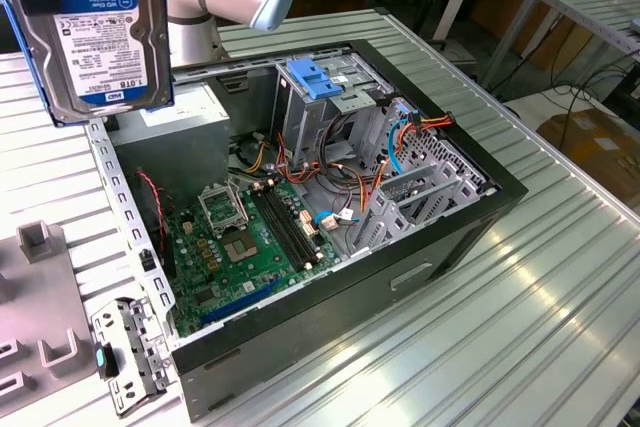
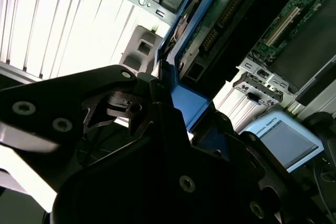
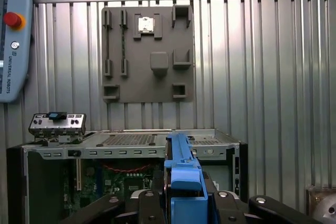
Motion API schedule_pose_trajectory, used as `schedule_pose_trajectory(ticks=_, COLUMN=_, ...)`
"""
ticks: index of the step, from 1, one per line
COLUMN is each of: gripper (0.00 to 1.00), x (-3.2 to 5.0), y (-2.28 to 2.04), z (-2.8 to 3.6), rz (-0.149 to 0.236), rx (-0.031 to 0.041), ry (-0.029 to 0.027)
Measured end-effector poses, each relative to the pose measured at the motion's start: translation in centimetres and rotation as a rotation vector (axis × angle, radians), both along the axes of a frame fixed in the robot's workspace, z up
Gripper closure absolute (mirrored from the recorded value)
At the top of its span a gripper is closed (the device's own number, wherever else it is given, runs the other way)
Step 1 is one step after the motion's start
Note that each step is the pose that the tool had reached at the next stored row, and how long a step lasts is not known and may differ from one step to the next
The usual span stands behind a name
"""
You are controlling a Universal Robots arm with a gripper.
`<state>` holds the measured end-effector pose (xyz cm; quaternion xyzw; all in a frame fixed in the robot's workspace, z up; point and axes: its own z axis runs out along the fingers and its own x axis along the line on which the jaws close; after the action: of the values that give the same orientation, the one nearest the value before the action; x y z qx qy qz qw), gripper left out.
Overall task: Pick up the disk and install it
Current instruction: 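Pick up the disk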
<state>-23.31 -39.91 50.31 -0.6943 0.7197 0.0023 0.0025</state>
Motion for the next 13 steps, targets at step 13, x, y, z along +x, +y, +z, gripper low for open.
schedule_pose_trajectory(ticks=13, gripper=0.63, x=1.88, y=-0.69, z=0.00, rz=-0.002, rx=-0.0001, ry=0.0008)
